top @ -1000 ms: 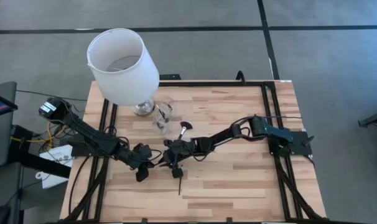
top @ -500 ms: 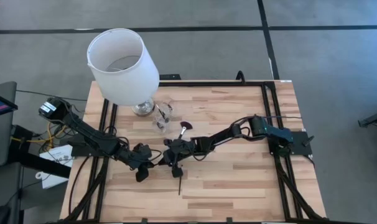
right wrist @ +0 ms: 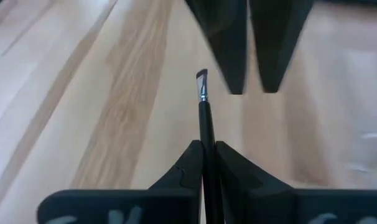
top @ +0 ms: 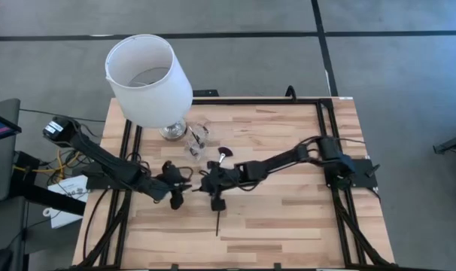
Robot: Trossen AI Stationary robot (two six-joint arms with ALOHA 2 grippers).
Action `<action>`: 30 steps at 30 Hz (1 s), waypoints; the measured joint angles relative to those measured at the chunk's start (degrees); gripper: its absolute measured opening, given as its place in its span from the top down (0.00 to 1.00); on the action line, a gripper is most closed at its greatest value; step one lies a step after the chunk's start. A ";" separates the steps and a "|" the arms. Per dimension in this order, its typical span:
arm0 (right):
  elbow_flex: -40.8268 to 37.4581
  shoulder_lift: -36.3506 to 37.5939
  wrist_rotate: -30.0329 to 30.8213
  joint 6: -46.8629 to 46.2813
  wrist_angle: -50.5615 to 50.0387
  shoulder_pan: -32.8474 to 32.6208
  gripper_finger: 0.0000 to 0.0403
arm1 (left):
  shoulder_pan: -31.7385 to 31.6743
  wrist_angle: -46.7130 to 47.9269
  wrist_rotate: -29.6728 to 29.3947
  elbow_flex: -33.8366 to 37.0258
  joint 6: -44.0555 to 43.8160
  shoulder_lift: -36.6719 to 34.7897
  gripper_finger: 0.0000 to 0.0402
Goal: Put items in baskets/containers
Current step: Put the black eyeshadow brush in the transparent organizer
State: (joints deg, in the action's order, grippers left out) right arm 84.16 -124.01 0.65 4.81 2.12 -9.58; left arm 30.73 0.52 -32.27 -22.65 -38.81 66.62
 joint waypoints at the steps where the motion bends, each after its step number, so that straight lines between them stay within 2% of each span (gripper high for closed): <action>1: 0.01 1.87 2.41 1.33 -2.70 -0.52 0.96 | 0.02 -0.52 -2.13 0.00 1.32 -1.47 0.75; 6: -0.70 9.48 14.65 2.97 -16.70 -2.45 0.97 | 0.02 -4.71 -13.14 0.00 12.36 -10.60 0.76; 10: -3.36 15.16 23.80 1.01 -22.71 -3.29 0.97 | 0.02 -8.60 -12.40 -0.01 17.81 -16.47 0.75; 12: -5.04 18.85 25.56 0.21 -24.13 -4.44 0.97 | 0.02 -8.90 -10.75 -0.02 17.93 -17.34 0.75; 15: -7.95 23.83 25.44 1.43 -20.72 -6.71 0.97 | 0.02 -9.07 -9.64 0.00 19.17 -15.42 0.73; 21: -17.61 32.40 28.25 7.69 -7.81 -8.65 0.97 | -2.84 -14.91 -9.15 0.02 22.23 -8.66 0.62; 24: -27.19 35.07 26.68 11.29 9.00 -7.44 0.97 | -4.70 -18.67 -5.27 0.02 25.74 -7.03 0.56; 27: -37.08 34.89 17.70 15.74 30.95 -4.35 0.97 | -5.72 -23.05 -2.10 0.02 27.98 -6.85 0.53; 30: -43.27 31.86 5.67 11.32 52.02 -0.01 0.96 | -6.02 -26.65 -1.97 0.02 30.27 -7.09 0.52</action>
State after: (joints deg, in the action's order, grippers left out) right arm 40.89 -92.15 6.32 16.13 54.14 -9.59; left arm 24.71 -26.12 -34.24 -22.63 -8.54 59.53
